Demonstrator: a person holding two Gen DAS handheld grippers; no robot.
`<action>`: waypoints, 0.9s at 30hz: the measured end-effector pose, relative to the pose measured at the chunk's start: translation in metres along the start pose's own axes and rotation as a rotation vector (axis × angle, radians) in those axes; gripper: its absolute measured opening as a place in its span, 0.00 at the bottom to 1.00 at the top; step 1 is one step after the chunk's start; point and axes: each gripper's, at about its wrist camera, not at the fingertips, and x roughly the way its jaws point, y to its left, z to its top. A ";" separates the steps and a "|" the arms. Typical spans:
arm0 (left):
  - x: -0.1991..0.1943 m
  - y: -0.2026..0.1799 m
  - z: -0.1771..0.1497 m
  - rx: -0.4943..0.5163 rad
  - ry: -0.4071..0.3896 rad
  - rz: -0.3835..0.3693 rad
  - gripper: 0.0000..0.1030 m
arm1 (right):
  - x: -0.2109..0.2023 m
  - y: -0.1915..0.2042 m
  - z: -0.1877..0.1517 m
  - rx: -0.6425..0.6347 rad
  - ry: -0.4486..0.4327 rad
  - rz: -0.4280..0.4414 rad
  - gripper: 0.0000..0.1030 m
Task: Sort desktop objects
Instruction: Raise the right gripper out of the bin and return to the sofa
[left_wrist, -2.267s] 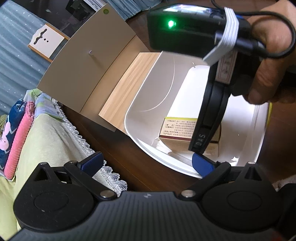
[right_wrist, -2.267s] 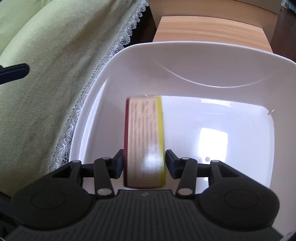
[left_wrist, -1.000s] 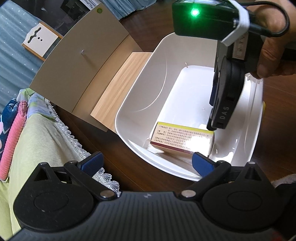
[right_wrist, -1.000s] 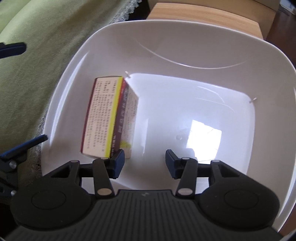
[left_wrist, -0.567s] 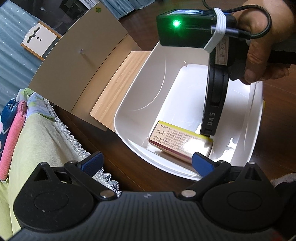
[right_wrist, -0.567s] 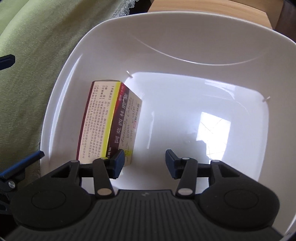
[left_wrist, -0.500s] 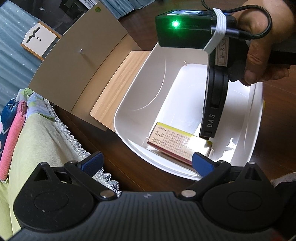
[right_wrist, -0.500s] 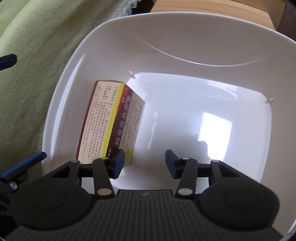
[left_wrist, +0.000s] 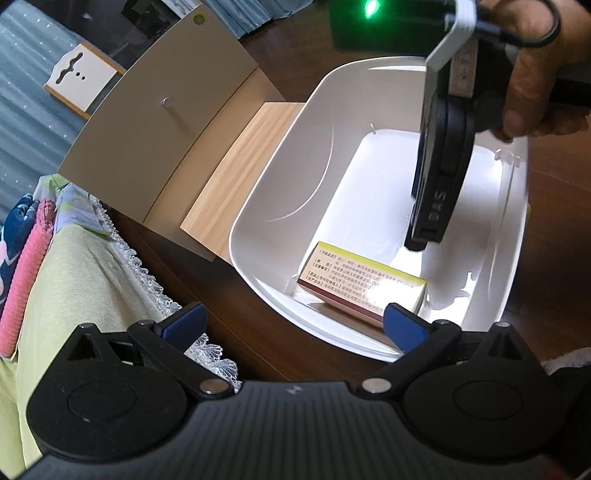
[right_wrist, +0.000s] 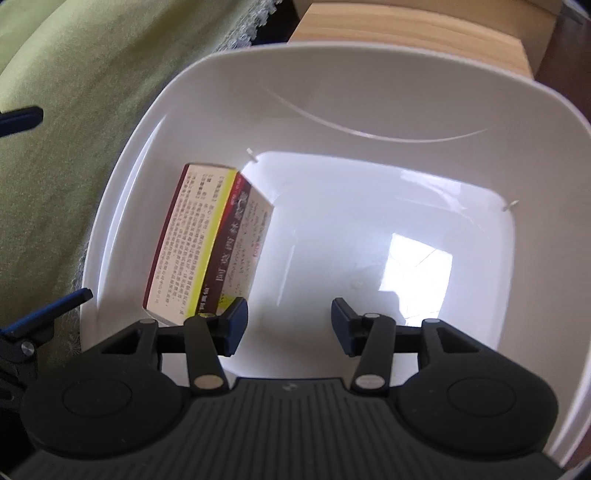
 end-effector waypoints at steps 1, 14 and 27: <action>0.000 0.000 0.001 -0.002 -0.002 0.003 1.00 | -0.004 -0.001 -0.001 0.003 -0.009 -0.012 0.46; -0.030 0.008 0.012 -0.030 -0.065 0.118 0.99 | -0.063 0.003 -0.010 -0.034 -0.126 -0.111 0.82; -0.139 0.035 -0.019 -0.131 0.019 0.332 1.00 | -0.131 0.062 0.012 -0.088 -0.304 -0.018 0.92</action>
